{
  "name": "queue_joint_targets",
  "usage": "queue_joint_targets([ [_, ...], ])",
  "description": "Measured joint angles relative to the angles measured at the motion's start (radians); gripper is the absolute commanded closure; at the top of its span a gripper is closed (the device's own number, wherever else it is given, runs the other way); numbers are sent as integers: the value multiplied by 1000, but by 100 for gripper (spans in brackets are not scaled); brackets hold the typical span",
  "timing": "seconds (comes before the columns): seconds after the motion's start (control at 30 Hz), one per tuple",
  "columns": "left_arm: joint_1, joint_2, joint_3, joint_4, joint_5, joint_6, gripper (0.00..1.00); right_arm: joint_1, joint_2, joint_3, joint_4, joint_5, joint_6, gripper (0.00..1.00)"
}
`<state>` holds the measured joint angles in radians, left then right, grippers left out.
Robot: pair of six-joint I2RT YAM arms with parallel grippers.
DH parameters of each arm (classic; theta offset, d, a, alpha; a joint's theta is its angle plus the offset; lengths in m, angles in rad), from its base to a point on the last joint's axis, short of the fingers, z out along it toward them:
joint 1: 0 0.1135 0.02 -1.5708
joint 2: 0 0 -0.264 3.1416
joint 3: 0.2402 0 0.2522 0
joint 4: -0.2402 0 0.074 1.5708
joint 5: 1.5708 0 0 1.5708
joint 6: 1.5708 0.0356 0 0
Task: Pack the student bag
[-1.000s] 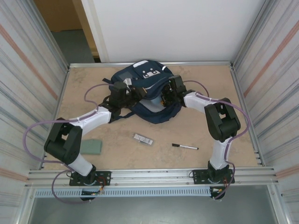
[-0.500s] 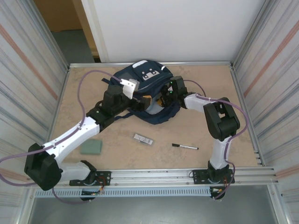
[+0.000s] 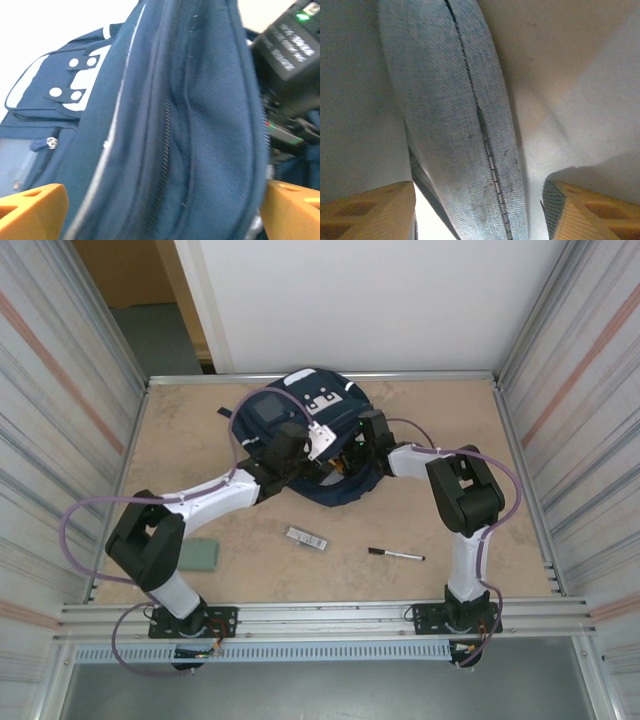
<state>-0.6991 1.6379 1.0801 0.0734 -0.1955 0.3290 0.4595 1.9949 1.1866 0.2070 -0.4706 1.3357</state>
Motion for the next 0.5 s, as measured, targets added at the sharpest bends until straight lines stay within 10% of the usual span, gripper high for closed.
queue_joint_targets([
  [0.17,-8,44,29,33,-112,42,90,21,0,1,-2,45,11,33],
  [0.5,-9,35,102,-17,-127,47,97,31,-15,-39,44,99,40,42],
])
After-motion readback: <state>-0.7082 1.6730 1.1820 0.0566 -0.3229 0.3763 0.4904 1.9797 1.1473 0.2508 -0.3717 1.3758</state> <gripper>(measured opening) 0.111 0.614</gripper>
